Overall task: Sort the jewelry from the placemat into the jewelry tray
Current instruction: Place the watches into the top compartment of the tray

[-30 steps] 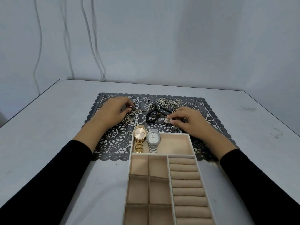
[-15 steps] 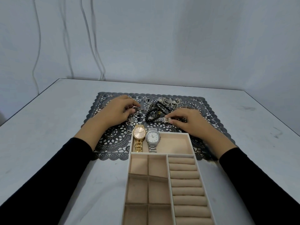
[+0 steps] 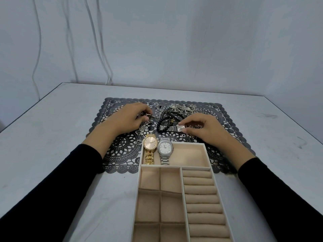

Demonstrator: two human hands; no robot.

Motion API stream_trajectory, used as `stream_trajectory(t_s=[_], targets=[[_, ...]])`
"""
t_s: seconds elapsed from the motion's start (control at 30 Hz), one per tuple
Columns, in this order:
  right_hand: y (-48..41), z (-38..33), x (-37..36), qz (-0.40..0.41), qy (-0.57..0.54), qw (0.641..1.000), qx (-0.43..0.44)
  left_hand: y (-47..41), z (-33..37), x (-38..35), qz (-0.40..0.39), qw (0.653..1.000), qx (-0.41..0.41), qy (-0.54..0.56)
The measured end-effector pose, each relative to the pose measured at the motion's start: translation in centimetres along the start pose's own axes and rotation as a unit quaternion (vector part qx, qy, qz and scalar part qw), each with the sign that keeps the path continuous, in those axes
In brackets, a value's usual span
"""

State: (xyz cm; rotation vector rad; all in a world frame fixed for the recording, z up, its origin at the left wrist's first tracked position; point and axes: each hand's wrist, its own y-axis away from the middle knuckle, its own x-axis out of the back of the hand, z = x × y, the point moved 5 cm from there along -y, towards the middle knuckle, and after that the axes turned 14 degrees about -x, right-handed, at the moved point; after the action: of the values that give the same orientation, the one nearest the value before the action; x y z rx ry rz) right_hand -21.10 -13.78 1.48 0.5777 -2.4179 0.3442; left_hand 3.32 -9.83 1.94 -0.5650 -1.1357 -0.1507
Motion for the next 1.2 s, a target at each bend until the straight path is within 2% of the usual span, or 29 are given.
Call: stream_trajectory(t_s=[0.23,0.37,0.53,0.77,1.2], targets=[[0.0,-0.4,-0.1,0.009,-0.037,0.999,0.01,0.2,0.3,0.3,0.032,0.999,-0.007,0.002],[0.0,-0.9,-0.2,0.01,-0.065,0.998,0.016,0.3,0.6,0.7,0.083,0.995,0.013,0.051],[-0.4,-1.3,-0.2,0.004,-0.114,0.993,0.017,0.6,0.8,1.0,0.142,0.979,0.03,0.143],[-0.6,-2.2,0.1,0.024,-0.16,0.987,0.007,0.7,0.6,1.1,0.19,0.959,0.054,0.205],[-0.2,-3.3,0.6,0.063,-0.207,0.976,-0.008,1.7,1.4,2.6,0.313,0.913,0.1,0.242]])
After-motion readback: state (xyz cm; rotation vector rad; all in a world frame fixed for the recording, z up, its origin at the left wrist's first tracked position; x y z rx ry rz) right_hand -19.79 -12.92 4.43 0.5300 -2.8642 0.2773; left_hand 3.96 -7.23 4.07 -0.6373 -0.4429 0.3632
